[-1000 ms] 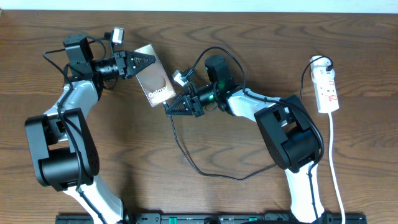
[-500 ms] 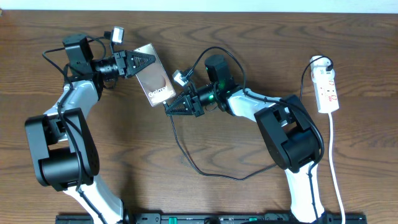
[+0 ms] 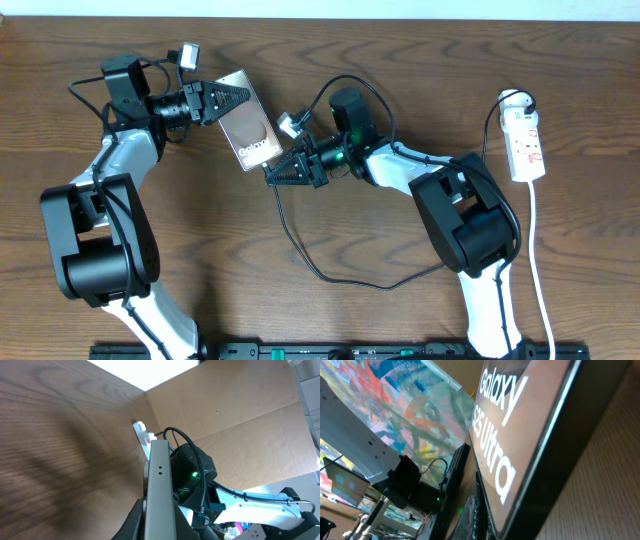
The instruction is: Plug charger to phone and switch on socket
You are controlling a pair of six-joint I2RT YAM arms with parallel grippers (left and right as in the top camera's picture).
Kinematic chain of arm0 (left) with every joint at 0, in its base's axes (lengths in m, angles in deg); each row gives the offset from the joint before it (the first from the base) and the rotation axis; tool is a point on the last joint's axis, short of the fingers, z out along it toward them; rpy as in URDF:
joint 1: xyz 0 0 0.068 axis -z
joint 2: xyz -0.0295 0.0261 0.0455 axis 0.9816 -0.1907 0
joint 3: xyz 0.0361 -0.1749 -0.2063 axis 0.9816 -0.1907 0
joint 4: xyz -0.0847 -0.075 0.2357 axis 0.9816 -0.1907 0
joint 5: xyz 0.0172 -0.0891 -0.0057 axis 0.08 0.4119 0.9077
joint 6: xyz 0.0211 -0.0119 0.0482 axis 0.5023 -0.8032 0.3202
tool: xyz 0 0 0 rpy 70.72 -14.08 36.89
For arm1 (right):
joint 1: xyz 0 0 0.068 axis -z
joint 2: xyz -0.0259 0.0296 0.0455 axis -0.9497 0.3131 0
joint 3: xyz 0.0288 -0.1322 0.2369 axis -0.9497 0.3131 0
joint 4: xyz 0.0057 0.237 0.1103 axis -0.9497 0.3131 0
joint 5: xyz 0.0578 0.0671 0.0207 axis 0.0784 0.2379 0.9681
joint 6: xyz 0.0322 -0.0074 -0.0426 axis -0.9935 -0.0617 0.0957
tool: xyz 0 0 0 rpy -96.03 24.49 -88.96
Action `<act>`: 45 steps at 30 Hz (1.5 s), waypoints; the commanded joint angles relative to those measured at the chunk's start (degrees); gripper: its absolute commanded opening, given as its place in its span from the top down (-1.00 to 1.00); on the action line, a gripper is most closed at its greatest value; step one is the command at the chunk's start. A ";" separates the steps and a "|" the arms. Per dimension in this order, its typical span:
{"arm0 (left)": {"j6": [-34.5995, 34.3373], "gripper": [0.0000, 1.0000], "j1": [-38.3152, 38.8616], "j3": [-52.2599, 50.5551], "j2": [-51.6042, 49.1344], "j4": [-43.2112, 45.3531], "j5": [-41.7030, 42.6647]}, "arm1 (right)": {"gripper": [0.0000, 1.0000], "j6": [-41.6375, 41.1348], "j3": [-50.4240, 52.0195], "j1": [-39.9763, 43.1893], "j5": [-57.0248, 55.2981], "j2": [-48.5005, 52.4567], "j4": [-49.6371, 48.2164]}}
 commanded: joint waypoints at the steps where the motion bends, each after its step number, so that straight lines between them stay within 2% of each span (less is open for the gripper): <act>1: -0.13 0.85 0.17 0.42 0.04 0.35 2.80 | 0.98 -0.22 -0.02 -0.02 0.02 0.39 -0.09; 24: 0.59 0.84 0.24 0.42 0.04 0.35 2.80 | 0.99 -2.89 -0.02 0.90 -0.42 0.39 -0.44; 32: 1.27 0.85 0.24 0.42 0.04 0.35 2.80 | 0.98 -9.68 -0.02 0.94 -0.37 0.39 -5.64; 40: 1.68 0.85 0.24 0.42 0.04 0.35 2.80 | 0.98 -11.56 -0.02 0.92 -0.44 0.39 -6.32; 45: 1.68 0.85 0.24 0.42 0.04 0.35 2.80 | 0.98 -17.22 -0.02 0.92 -1.11 0.39 -10.05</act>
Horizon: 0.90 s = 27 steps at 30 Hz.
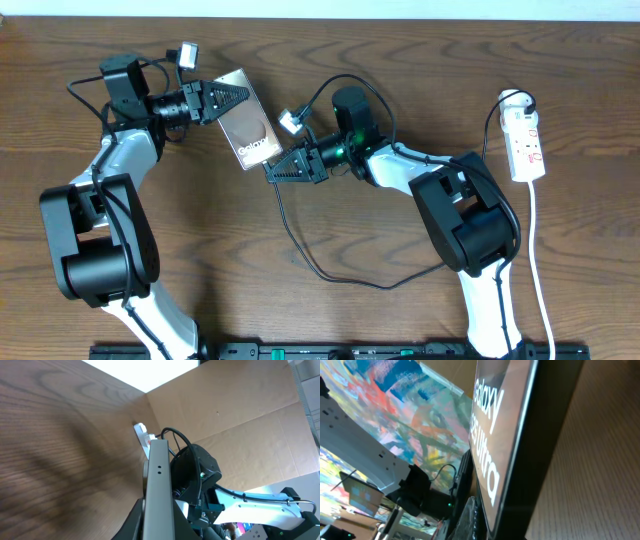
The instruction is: Plug charger to phone and switch on socket
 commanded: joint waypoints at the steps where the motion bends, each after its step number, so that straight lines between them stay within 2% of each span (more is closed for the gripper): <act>1: 1.25 0.85 0.31 0.42 0.04 0.04 3.04 | 0.98 -5.53 -0.61 0.57 -1.90 0.17 -2.86; 11: 1.22 0.85 0.31 0.42 0.04 0.02 3.04 | 0.98 -15.96 -0.61 0.57 -4.83 0.17 -11.15; 27: 1.25 0.85 1.16 0.42 0.04 -0.59 3.04 | 0.98 -16.31 -0.61 0.52 -5.90 0.17 -12.17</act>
